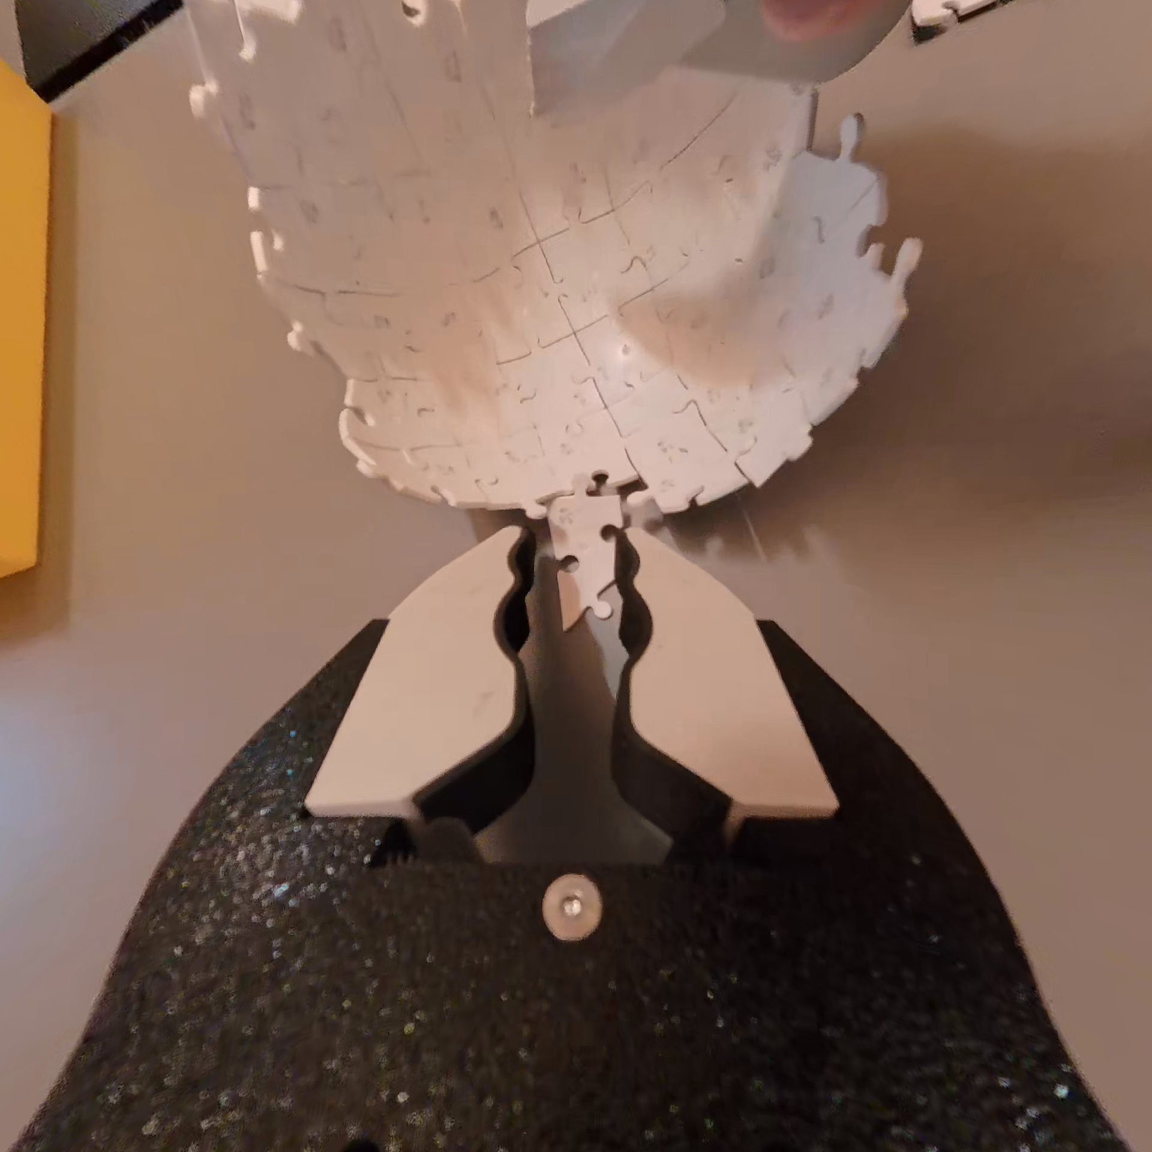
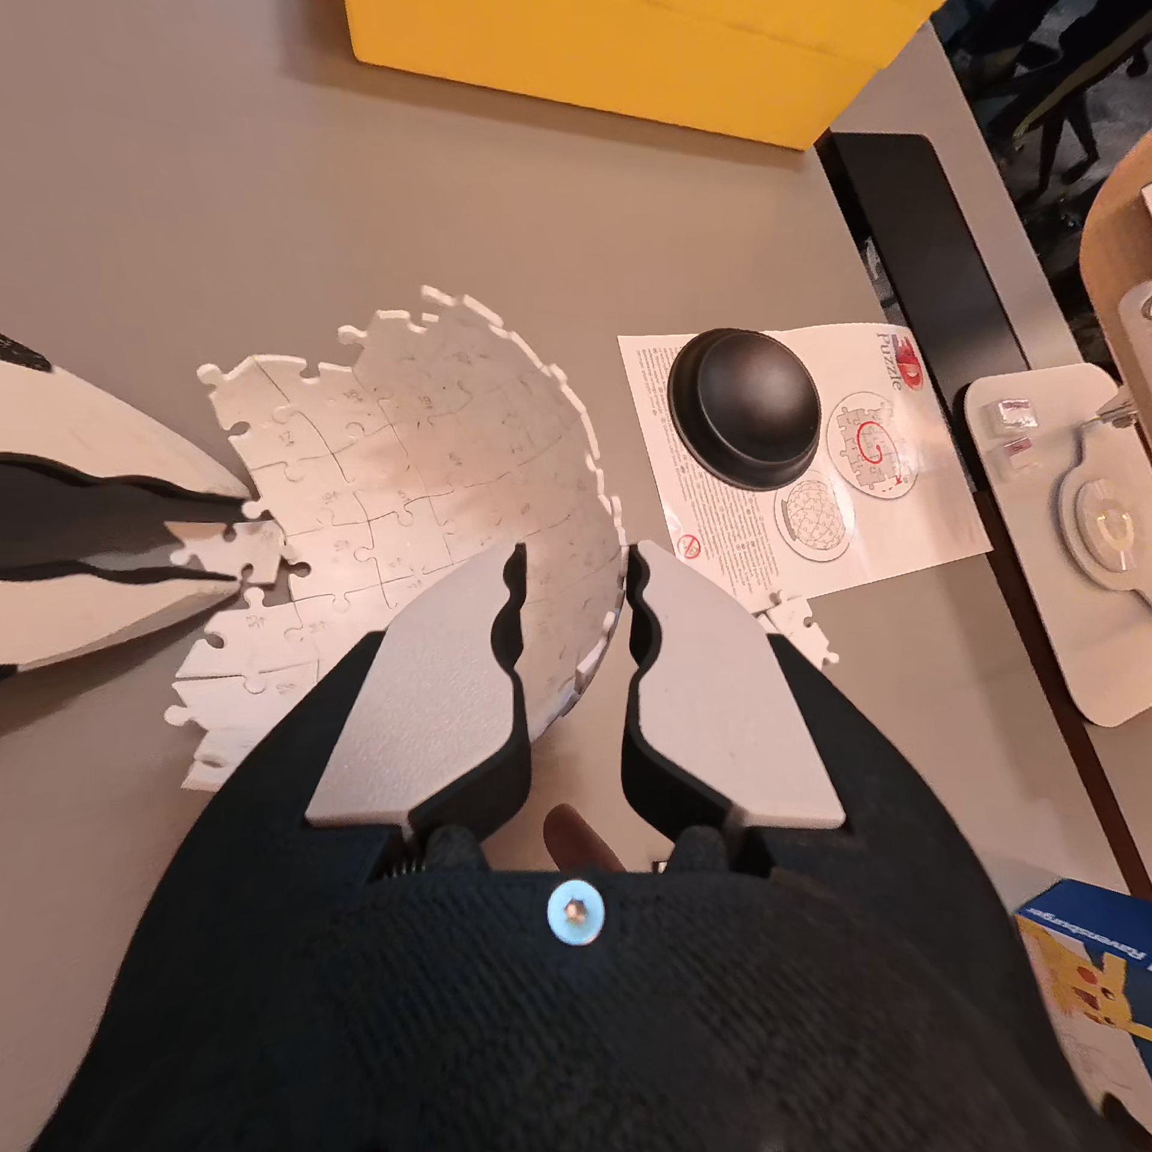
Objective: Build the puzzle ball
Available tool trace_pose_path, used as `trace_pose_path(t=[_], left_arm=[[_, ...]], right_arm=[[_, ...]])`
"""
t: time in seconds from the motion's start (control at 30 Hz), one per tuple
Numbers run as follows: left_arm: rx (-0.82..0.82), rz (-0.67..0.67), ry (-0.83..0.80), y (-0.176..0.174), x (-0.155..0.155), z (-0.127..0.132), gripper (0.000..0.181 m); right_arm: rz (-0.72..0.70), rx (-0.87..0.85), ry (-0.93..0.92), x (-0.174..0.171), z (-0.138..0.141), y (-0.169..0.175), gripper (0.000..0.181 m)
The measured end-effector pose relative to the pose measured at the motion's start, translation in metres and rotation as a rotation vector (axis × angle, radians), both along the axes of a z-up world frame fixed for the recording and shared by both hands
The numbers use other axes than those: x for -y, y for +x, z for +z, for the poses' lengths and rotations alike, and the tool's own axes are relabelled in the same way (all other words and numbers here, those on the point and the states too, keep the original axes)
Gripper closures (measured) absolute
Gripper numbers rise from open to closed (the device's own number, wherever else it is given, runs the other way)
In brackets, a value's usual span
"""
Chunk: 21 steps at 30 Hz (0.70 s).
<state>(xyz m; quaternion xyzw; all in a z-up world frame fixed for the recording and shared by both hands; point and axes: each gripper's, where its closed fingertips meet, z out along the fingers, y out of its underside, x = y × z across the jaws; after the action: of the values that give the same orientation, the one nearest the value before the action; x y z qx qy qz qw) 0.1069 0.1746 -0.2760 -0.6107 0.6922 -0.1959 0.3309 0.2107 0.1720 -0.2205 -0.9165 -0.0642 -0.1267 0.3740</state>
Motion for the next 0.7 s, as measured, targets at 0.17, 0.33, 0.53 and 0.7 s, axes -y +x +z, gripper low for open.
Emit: trace_pose_path(t=[0.17,0.33,0.53,0.7], left_arm=[[0.021,-0.053,0.058,0.000,-0.002,0.006,0.162],[0.115,-0.067,0.120,0.009,-0.005,0.032,0.166],[0.216,0.025,0.126,0.012,-0.026,0.047,0.160],[0.241,0.034,0.006,0.012,-0.023,0.047,0.156]], right_arm=[[0.001,-0.012,0.009,0.001,-0.001,0.002,0.151],[-0.006,-0.014,0.011,0.001,-0.003,0.005,0.150],[-0.030,-0.031,0.020,0.002,-0.007,0.013,0.152],[-0.051,-0.060,0.051,0.001,-0.006,0.018,0.165]])
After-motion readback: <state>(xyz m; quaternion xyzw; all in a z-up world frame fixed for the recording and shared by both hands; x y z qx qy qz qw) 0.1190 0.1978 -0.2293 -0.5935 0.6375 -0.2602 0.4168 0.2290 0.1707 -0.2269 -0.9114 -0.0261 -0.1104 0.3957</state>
